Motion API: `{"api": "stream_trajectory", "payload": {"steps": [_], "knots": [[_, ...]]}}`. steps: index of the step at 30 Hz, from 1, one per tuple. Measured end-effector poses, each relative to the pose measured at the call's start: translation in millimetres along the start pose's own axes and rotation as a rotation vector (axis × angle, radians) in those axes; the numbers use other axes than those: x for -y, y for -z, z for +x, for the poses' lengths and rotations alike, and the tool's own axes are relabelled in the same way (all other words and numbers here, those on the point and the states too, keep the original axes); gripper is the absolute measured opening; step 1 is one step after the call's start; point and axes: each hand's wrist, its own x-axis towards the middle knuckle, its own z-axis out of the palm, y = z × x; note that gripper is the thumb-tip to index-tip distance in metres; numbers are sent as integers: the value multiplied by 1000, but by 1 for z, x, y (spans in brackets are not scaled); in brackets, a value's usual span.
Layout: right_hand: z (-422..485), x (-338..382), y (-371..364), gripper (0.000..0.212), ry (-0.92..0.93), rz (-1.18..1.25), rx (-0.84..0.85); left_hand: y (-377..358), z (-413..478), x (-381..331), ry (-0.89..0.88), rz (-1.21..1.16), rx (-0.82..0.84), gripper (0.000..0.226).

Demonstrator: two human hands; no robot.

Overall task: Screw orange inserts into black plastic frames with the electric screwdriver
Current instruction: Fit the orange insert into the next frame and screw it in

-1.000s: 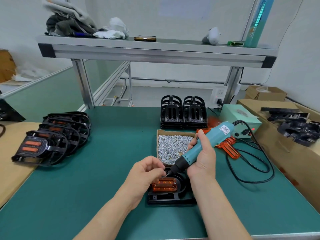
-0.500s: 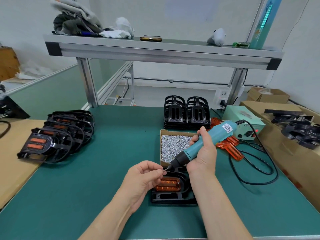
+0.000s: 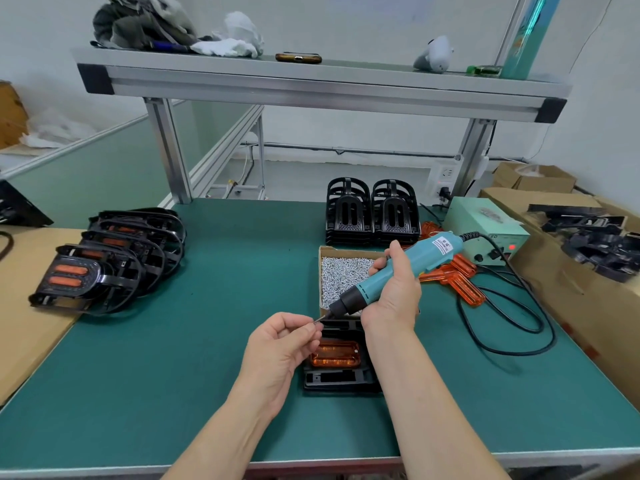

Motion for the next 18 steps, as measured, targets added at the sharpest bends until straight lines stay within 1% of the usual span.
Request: {"api": "stream_trajectory", "payload": {"steps": [3,10,14,18], "knots": [[0,-1,0,27,-6,2,-9,0,-1,0,-19,-28,-9,13],[-1,-2,0,23,-7,-1,-44,0,-1,0,-44,23,-2,12],[0,-3,0,24,-9,10,-64,-3,-3,2,-127,89,-11,29],[2,-5,-1,31,-35,18,-118,-4,-4,5,-215,192,-50,29]]}}
